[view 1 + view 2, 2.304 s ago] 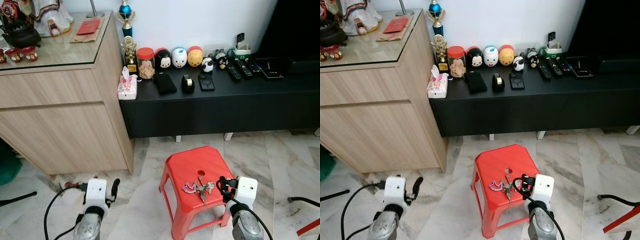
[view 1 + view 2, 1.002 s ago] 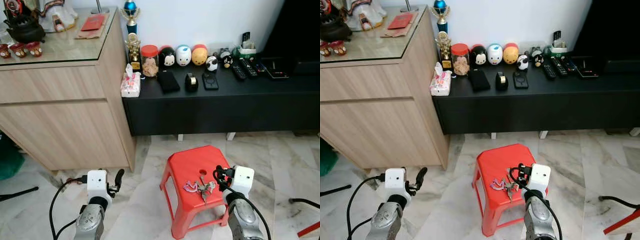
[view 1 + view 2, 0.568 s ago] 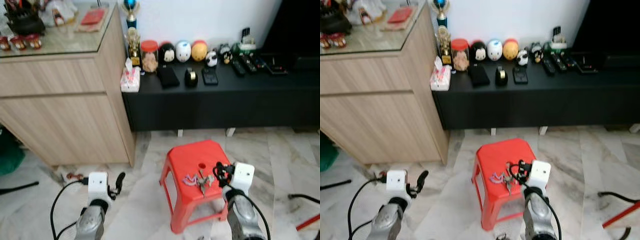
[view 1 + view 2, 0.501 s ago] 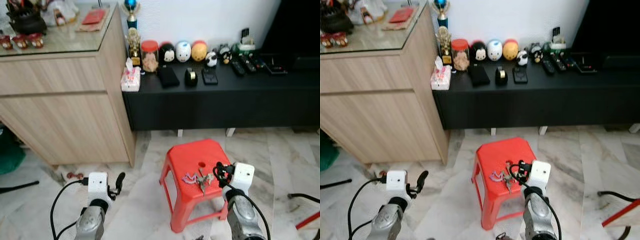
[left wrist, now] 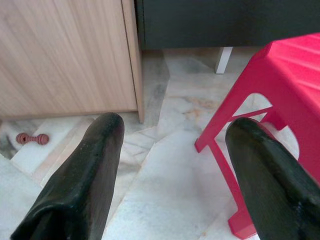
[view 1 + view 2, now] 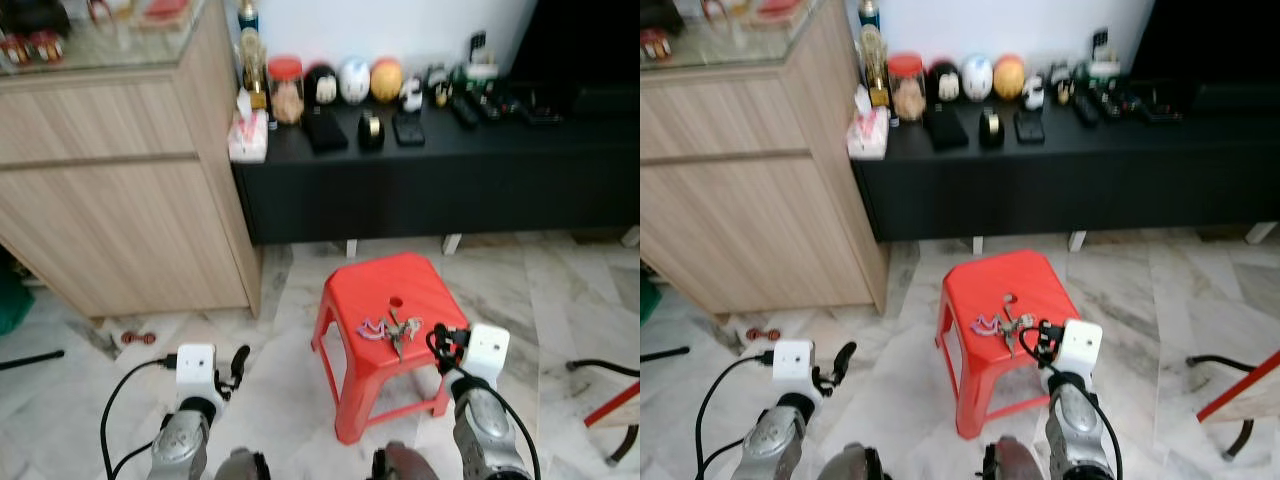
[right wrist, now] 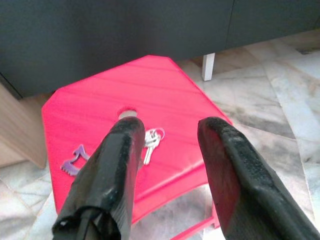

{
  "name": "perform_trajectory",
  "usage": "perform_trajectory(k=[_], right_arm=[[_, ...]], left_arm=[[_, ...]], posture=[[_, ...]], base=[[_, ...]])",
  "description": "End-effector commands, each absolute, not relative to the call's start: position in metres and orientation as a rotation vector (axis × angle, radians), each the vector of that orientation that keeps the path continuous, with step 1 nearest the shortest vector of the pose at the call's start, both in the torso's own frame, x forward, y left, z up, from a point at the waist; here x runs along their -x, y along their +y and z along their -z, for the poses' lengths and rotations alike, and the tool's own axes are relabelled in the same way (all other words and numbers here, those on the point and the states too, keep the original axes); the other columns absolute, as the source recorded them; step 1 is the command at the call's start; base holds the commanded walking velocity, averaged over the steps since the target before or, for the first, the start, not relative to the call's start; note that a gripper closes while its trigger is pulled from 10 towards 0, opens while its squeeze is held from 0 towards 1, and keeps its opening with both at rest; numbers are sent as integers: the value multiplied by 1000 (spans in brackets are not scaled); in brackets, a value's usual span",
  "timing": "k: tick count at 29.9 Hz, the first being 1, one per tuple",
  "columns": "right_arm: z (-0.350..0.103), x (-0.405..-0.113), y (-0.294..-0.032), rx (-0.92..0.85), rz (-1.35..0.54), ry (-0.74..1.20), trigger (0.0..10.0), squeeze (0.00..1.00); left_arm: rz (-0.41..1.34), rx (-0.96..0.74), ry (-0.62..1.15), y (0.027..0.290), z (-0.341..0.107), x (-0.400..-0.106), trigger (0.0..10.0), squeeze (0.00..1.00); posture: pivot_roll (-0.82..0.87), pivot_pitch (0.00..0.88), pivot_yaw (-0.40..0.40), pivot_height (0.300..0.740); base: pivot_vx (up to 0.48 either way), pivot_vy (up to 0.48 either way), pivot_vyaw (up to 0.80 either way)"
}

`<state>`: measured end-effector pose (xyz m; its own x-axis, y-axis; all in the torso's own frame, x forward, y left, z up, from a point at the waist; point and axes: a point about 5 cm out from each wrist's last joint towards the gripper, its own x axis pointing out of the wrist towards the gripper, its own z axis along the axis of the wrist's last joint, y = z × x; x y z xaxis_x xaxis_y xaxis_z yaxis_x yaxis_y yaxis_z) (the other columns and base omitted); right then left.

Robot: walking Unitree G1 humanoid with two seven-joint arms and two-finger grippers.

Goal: Hang keys on a hook

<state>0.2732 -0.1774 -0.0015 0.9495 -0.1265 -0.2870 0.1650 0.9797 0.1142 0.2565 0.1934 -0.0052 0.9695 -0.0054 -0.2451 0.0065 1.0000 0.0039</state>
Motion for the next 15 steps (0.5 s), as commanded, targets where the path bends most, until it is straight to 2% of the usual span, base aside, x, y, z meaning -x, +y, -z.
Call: perform_trajectory(k=[1, 15], right_arm=[[0, -274, -175, -140, 146, 276, 10000, 0], [1, -274, -174, -149, 148, 278, 10000, 0]], left_arm=[[-6, -9, 262, 199, 8, -253, 10000, 0], [18, -10, 256, 196, 5, -256, 10000, 0]], posture=[[-165, 57, 12, 635], [-167, 57, 16, 635]], base=[[0, 0, 0], [0, 0, 0]])
